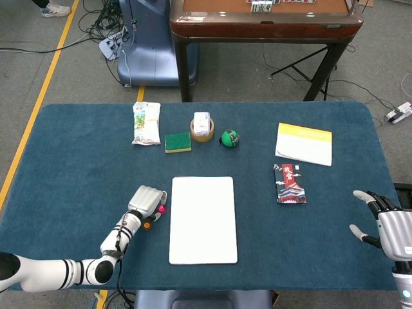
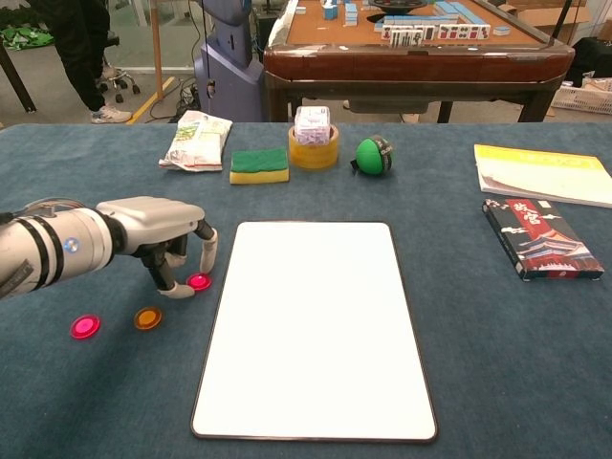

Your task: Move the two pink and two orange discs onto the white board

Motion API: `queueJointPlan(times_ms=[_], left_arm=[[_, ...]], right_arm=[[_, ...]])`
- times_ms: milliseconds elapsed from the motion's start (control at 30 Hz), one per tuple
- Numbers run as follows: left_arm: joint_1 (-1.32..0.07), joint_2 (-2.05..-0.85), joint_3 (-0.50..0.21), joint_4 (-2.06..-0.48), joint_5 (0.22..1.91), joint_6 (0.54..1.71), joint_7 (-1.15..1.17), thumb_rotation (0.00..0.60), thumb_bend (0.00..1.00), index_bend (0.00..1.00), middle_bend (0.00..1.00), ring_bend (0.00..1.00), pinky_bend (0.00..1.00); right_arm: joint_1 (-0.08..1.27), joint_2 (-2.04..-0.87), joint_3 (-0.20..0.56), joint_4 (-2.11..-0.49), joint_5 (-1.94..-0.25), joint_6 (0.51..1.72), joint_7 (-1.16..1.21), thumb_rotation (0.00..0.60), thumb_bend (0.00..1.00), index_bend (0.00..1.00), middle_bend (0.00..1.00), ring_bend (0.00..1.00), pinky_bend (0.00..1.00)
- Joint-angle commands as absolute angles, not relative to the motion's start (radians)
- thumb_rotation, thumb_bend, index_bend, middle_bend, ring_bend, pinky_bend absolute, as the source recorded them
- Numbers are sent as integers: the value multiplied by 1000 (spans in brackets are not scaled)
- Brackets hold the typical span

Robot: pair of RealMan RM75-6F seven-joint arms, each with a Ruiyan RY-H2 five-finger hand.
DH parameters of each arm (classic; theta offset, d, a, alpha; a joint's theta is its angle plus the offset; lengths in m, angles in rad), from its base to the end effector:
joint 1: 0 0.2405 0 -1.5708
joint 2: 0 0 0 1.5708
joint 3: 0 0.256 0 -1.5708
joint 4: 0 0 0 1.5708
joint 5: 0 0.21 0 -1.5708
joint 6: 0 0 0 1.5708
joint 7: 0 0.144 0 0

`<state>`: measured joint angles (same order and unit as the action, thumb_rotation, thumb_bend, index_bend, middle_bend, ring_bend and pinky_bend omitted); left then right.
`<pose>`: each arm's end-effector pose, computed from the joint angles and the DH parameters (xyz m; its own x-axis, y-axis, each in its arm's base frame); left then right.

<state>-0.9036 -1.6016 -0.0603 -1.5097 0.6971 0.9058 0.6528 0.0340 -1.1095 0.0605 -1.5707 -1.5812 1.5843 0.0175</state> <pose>-0.1469 0.3323 -0.0586 0.6020 0.4339 0.6703 0.7976 -0.3670 -0.4788 -0.3110 -0.1670 0.1756 0.4254 0.0883 0.9007 -0.9018 -0.0424 0.4300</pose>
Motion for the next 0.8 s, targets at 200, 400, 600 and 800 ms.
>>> queueJointPlan(times_ms=[200, 400, 600, 800], left_arm=[[-908, -1599, -60, -1516, 688, 905, 653, 600, 328, 571, 1000, 1000, 1000], [-909, -1586, -67, -1546, 706, 921, 645, 600, 328, 582, 1000, 1000, 1000], [-914, -1557, -83, -1614, 732, 943, 641, 600, 328, 582, 1000, 1000, 1000], [-922, -1548, -76, -1692, 764, 970, 666, 600, 328, 579, 1000, 1000, 1000]], right_arm=[[34, -1108, 61, -1570, -1580, 1584, 21, 600, 0, 263, 313, 343, 627], [32, -1108, 61, -1571, -1582, 1588, 22, 600, 0, 263, 313, 343, 627], [27, -1107, 58, -1571, -1592, 1601, 24, 600, 0, 262, 313, 344, 627], [17, -1104, 53, -1571, -1610, 1626, 35, 600, 0, 263, 313, 343, 627]])
